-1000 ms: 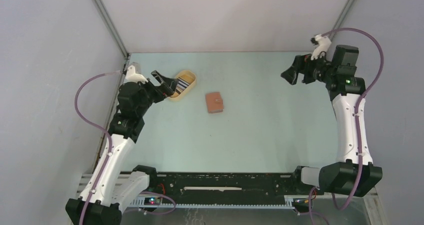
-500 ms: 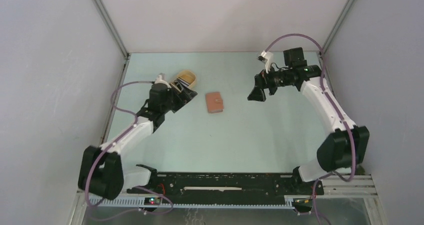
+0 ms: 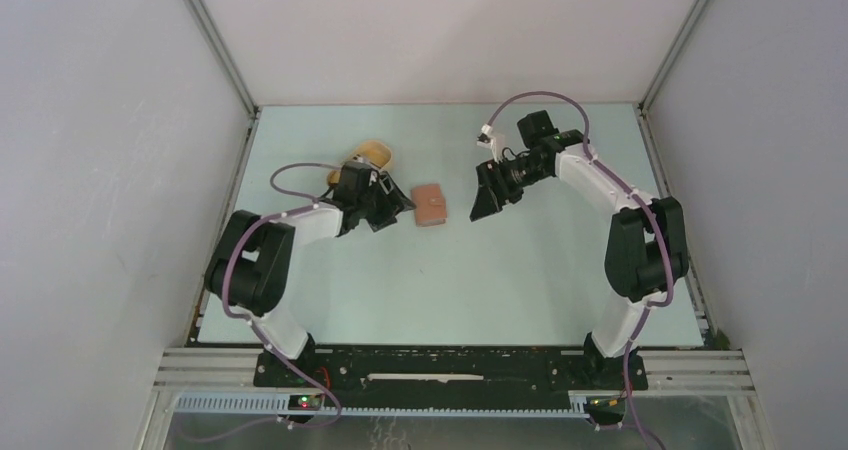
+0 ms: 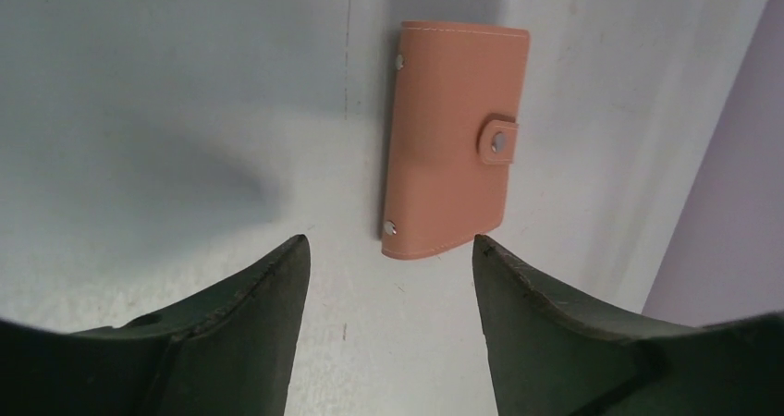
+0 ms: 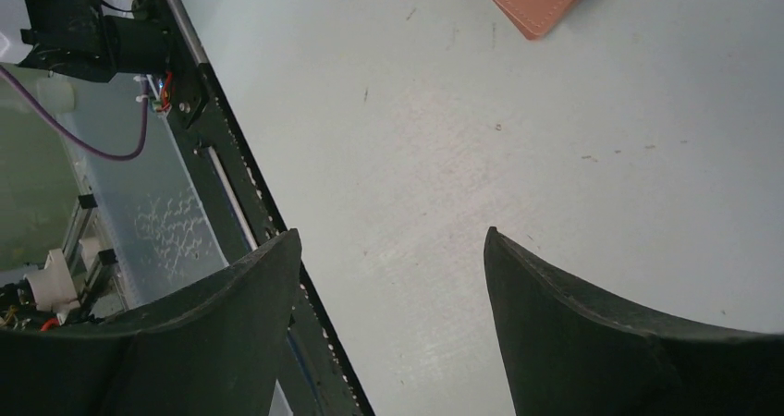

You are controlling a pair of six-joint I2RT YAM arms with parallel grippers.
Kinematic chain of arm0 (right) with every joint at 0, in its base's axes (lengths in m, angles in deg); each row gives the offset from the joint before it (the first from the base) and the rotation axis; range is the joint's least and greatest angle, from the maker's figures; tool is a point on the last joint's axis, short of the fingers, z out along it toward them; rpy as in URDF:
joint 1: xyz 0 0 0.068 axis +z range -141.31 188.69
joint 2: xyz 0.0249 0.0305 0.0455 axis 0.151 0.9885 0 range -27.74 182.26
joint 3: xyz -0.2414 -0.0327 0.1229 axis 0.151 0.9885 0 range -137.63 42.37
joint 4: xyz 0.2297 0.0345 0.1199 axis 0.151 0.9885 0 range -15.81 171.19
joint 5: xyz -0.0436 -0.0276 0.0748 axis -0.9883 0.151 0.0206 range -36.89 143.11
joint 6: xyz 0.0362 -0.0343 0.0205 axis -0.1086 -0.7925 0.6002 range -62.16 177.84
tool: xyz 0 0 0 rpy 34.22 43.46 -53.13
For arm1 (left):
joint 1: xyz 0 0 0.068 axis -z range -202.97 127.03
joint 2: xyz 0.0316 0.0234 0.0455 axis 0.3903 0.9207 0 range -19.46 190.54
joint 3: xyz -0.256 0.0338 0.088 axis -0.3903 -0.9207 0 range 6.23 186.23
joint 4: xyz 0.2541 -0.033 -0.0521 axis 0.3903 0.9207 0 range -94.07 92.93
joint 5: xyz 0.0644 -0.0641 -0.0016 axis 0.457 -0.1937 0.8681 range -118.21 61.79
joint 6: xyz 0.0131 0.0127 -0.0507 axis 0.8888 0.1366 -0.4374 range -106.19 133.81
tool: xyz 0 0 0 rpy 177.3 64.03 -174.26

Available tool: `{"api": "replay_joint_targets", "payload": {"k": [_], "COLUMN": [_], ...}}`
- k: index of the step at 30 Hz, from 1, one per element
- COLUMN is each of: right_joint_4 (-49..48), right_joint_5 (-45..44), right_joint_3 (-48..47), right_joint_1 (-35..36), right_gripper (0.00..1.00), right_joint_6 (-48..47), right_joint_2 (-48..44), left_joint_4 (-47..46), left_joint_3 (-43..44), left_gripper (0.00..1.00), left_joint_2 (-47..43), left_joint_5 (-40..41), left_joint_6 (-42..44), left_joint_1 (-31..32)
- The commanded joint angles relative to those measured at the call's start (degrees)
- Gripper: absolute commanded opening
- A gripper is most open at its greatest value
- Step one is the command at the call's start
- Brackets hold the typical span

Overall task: Put the credit cards into the card holder
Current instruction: Pick up the card holder from the center of the board.

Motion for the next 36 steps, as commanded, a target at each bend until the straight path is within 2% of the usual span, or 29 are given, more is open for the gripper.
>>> {"api": "replay_joint_targets", "payload": {"k": [1,5,20,24,30,36], "right_joint_4": [-0.6,-0.8,-2.2,-5.3,-7.4,-10.6], "right_joint_5": [2.2,3.6,5.7,3.7,-0.4,-4.8], "right_joint_3": [0.0,0.0,-0.1,-1.9,-12.4,-16.7], "right_joint_1": [0.5,0.5,0.5,0.9,3.1,5.2], "right_gripper": [0.81,0.81,0.79,0.79,0.71,0.69], "right_joint_6": [1.4,1.7,3.7,10.0,22.0,28.7], "right_joint_2": [0.4,1.7,6.1,10.5,20.6,26.4], "left_joint_4": [-1.5,-2.9,-3.4,-1.1,-0.3,-0.3], "left_joint_3": [4.1,4.2,4.3,5.1,4.7,3.6], "left_gripper": [0.68,0.60,0.57,0.56,0.55,0.54], "left_joint_2": [3.3,5.8,11.3,12.7,13.8,13.3], "left_joint_5": [-2.5,-4.0,-5.4,-4.4,-4.8,-4.9], "left_joint_6": [0.2,-0.5,-1.9,-1.6,-1.1,-0.6], "left_joint_1": [0.4,0.5,1.4,2.2,2.6,2.9]}}
